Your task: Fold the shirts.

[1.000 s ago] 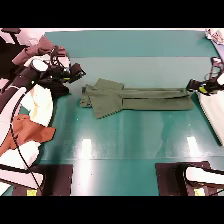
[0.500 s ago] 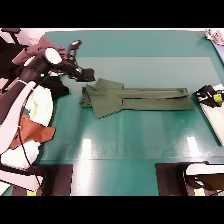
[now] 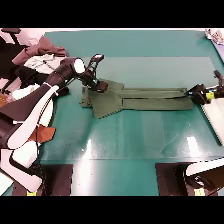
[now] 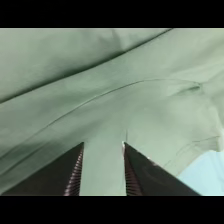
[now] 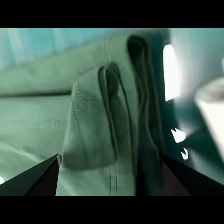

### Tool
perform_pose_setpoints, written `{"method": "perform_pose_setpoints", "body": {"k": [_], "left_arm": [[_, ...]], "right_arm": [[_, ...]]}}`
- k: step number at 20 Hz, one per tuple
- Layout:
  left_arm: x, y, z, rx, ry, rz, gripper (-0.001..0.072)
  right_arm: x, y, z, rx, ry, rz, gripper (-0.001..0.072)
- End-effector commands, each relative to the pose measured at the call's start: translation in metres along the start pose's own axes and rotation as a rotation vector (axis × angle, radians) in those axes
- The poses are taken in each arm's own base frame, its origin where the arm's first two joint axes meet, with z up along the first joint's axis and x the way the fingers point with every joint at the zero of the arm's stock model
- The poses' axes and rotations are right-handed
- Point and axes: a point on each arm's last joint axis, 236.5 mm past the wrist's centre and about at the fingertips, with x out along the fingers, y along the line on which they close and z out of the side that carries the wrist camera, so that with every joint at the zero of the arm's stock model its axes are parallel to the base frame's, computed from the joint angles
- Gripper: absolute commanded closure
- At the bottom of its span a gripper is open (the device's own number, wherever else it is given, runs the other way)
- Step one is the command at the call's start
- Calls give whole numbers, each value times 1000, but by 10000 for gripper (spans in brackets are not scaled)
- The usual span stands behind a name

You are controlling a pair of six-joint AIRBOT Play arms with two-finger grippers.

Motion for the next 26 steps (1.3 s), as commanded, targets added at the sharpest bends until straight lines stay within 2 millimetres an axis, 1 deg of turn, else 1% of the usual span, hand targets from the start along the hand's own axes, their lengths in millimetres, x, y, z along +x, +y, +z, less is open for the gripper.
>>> {"method": "perform_pose_setpoints", "body": {"k": [1,2,5,7,8,11,12,13,15,16,17,18,19,21,22,23,24,25,26], "left_arm": [[15,-12,-4,49,15,-4,417],[20,-16,-5,60,19,-6,417],[30,-31,-4,83,7,-19,417],[34,-42,-3,95,-4,-32,417],[36,-47,-3,98,-8,-39,417],[39,-51,-2,90,-13,-52,418],[42,-50,-3,86,-11,-53,417],[46,-52,-5,76,-5,-63,417],[54,-53,-8,60,6,-75,419],[57,-52,-9,57,10,-75,503],[60,-51,-9,54,10,-74,525],[62,-50,-8,53,6,-73,525],[63,-50,-8,48,3,-72,525],[63,-50,-4,46,-14,-71,525],[65,-49,-3,42,-19,-70,525],[66,-49,-3,32,-17,-70,526],[68,-49,-6,21,-8,-72,525],[71,-49,-10,17,10,-75,526],[73,-49,-14,15,27,-77,526]], "right_arm": [[19,-23,-8,-74,81,-124,6],[21,-28,-10,-89,94,-156,7],[35,-26,-17,-88,107,-155,12],[47,-23,-28,-91,137,-151,96],[53,-23,-33,-93,149,-154,192],[66,-22,-38,-102,153,-168,558],[67,-19,-38,-112,156,-168,645],[67,-12,-39,-127,158,-166,688],[60,6,-37,-155,147,-166,690],[55,17,-39,-152,147,-164,691],[49,32,-45,-144,161,-150,691],[43,47,-51,-136,173,-138,691],[38,67,-55,-149,176,-118,691],[25,114,-57,-149,134,-44,691],[20,141,-56,-149,102,11,691],[13,173,-57,-161,70,77,691],[5,203,-56,-183,24,137,692],[-3,228,-53,-195,-27,180,692],[-11,249,-51,-196,-74,212,692]]}}
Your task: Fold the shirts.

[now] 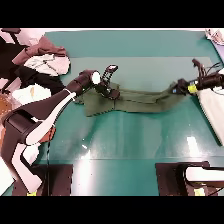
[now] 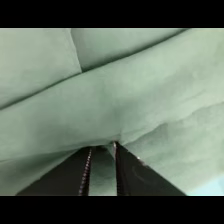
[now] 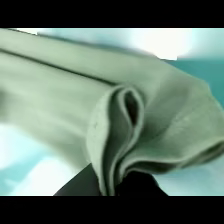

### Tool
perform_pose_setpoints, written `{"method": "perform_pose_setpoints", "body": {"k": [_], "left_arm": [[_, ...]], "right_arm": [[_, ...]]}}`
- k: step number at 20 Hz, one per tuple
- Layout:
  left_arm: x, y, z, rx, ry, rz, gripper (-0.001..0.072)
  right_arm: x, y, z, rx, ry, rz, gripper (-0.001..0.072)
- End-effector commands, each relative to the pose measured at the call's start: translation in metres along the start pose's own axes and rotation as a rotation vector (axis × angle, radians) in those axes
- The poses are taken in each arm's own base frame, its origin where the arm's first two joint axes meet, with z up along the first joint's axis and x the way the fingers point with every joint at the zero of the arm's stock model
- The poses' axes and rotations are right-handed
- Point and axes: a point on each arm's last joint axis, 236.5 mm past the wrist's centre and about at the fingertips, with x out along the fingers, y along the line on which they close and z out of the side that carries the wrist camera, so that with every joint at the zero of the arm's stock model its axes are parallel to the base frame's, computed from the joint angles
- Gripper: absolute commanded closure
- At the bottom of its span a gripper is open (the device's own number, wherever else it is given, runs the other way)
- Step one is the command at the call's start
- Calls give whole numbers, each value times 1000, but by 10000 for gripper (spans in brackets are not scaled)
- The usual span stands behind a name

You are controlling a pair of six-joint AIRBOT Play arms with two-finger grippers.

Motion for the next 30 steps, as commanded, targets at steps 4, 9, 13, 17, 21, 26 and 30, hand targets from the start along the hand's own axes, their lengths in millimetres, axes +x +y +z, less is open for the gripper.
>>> {"method": "perform_pose_setpoints", "body": {"k": [4,9,13,17,21,26,30], "left_arm": [[7,1,-5,-22,17,-6,526],[10,0,-4,-36,12,-13,526],[10,0,-2,-36,3,-13,525],[10,0,-4,-37,12,-14,524],[-2,-5,2,-88,-3,-25,523],[-80,-2,57,-73,-146,-28,523],[-166,27,71,-78,-174,23,523]], "right_arm": [[-34,140,4,-51,-156,202,692],[-38,225,9,-130,-235,287,692],[6,252,-16,-145,-95,299,692],[52,239,-30,-104,15,243,692],[73,227,-26,-66,36,225,691],[68,225,-13,-55,-11,229,692],[71,236,2,-34,-89,247,691]]}}
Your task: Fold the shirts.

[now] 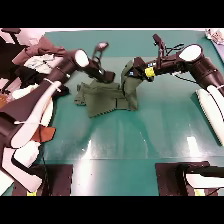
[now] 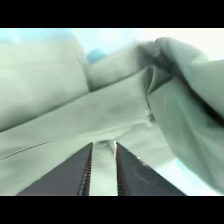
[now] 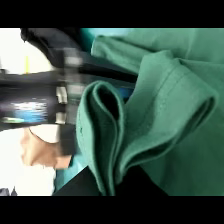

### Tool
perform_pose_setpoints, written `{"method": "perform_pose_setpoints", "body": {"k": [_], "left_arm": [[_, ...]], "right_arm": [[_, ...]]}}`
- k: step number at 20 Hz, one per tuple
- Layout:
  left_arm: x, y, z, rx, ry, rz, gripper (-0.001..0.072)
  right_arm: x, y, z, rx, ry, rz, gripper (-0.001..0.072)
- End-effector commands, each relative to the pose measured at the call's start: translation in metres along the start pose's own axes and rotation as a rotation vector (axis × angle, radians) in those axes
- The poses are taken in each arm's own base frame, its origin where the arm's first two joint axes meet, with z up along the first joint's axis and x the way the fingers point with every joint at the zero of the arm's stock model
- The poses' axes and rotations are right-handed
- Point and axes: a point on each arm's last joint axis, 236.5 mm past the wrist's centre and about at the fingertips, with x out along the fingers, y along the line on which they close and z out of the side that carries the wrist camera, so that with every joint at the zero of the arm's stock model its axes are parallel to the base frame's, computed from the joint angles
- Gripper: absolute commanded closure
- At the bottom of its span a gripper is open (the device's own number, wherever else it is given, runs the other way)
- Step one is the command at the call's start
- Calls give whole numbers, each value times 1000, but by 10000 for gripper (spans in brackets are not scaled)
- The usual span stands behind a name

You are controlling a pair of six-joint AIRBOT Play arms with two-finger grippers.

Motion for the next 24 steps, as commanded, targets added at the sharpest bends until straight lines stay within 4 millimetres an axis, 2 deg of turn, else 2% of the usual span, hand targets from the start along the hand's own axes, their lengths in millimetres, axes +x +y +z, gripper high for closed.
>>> {"method": "perform_pose_setpoints", "body": {"k": [1,4,6,8,10,11,13,14,16,18,20,22,24], "left_arm": [[-75,30,19,-3,-18,71,524],[-141,60,25,-38,-68,140,523],[-177,70,26,-58,-107,163,524],[-205,72,27,-63,-145,179,523],[-222,72,28,-50,-175,206,524],[-227,71,29,-47,-183,213,524],[-229,70,25,-51,-173,213,523],[-228,70,21,-62,-156,212,523],[-228,70,17,-67,-138,212,523],[-228,72,12,-67,-120,223,523],[-227,73,7,-69,-99,228,523],[-227,74,6,-70,-95,229,523],[-227,73,7,-69,-96,229,523]], "right_arm": [[11,13,12,5,-74,21,692],[52,31,-4,4,-71,42,691],[90,38,-20,14,-56,54,691],[130,43,-29,49,-82,77,689],[168,46,-37,114,-99,112,686],[189,49,-46,117,-75,123,659],[223,56,-51,108,-67,141,335],[237,61,-48,99,-79,153,270],[255,72,-44,77,-70,183,266],[252,81,-34,-9,-62,196,266],[230,68,-17,-173,-39,117,266],[188,27,-3,-263,56,-51,266],[129,-36,7,-226,162,-288,264]]}}
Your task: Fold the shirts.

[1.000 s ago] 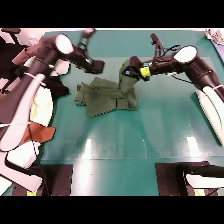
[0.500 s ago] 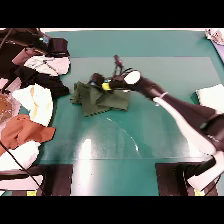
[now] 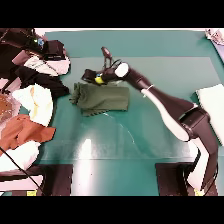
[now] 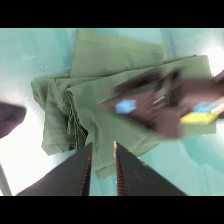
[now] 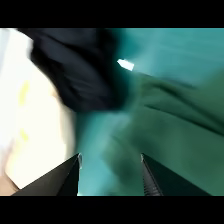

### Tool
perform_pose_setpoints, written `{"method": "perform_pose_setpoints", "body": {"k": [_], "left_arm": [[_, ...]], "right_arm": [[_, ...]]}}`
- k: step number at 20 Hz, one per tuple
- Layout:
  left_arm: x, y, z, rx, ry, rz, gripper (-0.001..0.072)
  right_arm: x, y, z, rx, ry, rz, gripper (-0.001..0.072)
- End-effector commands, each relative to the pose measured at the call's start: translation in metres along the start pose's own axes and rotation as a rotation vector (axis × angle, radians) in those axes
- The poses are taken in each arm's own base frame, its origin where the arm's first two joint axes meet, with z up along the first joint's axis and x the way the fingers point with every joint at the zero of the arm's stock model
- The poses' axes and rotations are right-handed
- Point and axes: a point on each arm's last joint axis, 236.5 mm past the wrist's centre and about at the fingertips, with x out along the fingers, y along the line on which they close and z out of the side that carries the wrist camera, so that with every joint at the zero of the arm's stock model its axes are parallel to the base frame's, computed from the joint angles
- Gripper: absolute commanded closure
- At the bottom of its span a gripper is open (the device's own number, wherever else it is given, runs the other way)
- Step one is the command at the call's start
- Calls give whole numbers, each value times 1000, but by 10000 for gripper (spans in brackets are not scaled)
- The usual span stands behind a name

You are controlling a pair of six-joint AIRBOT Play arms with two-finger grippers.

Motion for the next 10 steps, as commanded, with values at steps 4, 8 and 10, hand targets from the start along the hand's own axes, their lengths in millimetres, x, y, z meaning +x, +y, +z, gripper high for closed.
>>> {"method": "perform_pose_setpoints", "body": {"k": [4,8,10], "left_arm": [[-1,1,-3,-1,14,4,523],[-1,1,-7,-8,29,4,523],[-1,1,-7,-8,29,4,523]], "right_arm": [[-154,-150,-14,139,228,-426,16],[-181,-188,-52,297,218,-353,16],[-176,-192,-67,356,177,-258,16]]}}
